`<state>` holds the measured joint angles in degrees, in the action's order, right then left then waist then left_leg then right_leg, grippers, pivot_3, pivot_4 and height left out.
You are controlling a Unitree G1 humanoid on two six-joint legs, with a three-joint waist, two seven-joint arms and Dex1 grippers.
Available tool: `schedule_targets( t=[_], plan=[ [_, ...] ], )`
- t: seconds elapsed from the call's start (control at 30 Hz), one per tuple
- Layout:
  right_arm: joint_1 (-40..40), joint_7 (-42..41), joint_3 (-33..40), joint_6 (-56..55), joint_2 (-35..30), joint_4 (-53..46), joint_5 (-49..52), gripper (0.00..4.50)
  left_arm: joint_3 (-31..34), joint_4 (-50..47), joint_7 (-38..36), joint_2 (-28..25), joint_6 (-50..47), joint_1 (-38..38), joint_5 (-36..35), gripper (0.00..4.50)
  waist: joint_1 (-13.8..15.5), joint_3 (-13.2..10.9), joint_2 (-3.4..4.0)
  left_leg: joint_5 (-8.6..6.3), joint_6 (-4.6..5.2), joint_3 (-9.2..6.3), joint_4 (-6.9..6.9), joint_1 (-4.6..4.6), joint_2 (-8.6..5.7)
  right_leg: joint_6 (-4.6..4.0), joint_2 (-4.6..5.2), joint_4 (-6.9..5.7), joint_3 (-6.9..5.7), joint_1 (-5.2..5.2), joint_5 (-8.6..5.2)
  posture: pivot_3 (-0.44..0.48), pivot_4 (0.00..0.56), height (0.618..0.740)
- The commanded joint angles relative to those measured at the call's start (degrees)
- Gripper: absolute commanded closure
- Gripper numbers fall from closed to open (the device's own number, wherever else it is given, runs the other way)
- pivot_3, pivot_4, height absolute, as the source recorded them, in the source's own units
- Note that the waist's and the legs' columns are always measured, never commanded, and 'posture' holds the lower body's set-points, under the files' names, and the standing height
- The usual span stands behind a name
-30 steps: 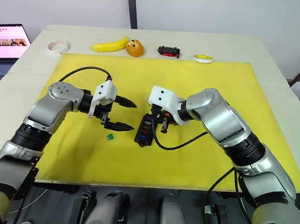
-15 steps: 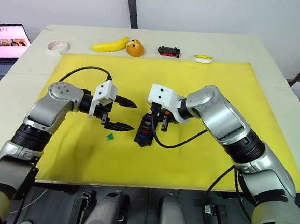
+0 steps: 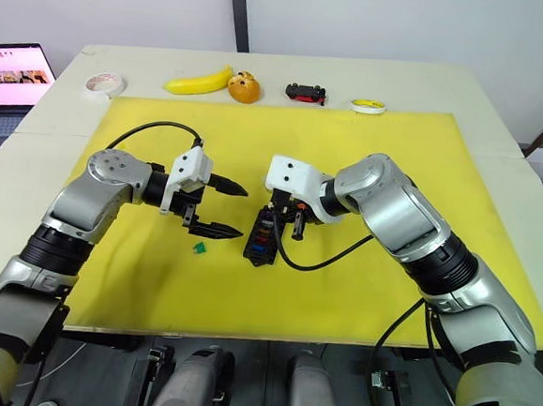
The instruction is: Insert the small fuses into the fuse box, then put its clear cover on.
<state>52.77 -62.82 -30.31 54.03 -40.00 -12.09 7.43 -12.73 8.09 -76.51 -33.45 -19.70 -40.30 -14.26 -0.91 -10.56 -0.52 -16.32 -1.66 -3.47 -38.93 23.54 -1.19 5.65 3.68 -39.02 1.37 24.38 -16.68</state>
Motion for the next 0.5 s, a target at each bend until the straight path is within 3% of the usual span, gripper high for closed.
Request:
schedule_targets(
  t=[0.03, 0.5],
  plan=[
    [1.87, -1.03, 0.48, -0.19, -0.18, -0.29, 0.15, 4.28, 0.27, -1.95, 0.18, -0.24, 0.04, 0.02, -0.38, 0.00, 0.00, 0.00, 0.00, 0.00, 0.00, 0.00, 0.00, 0.00, 0.00, 0.00, 0.00, 0.00, 0.00, 0.00, 0.00, 0.000, 0.150, 0.740],
    [3.41, -2.83, 1.32, 0.00, -0.34, 0.63, 0.50, 4.28, 0.15, -1.45, 0.43, 0.07, 0.42, -0.15, -0.25, 0.00, 0.01, 0.00, 0.00, 0.00, 0.00, 0.00, 0.00, 0.00, 0.00, 0.00, 0.00, 0.00, 0.00, 0.00, 0.00, 0.000, 0.150, 0.740]
  ],
)
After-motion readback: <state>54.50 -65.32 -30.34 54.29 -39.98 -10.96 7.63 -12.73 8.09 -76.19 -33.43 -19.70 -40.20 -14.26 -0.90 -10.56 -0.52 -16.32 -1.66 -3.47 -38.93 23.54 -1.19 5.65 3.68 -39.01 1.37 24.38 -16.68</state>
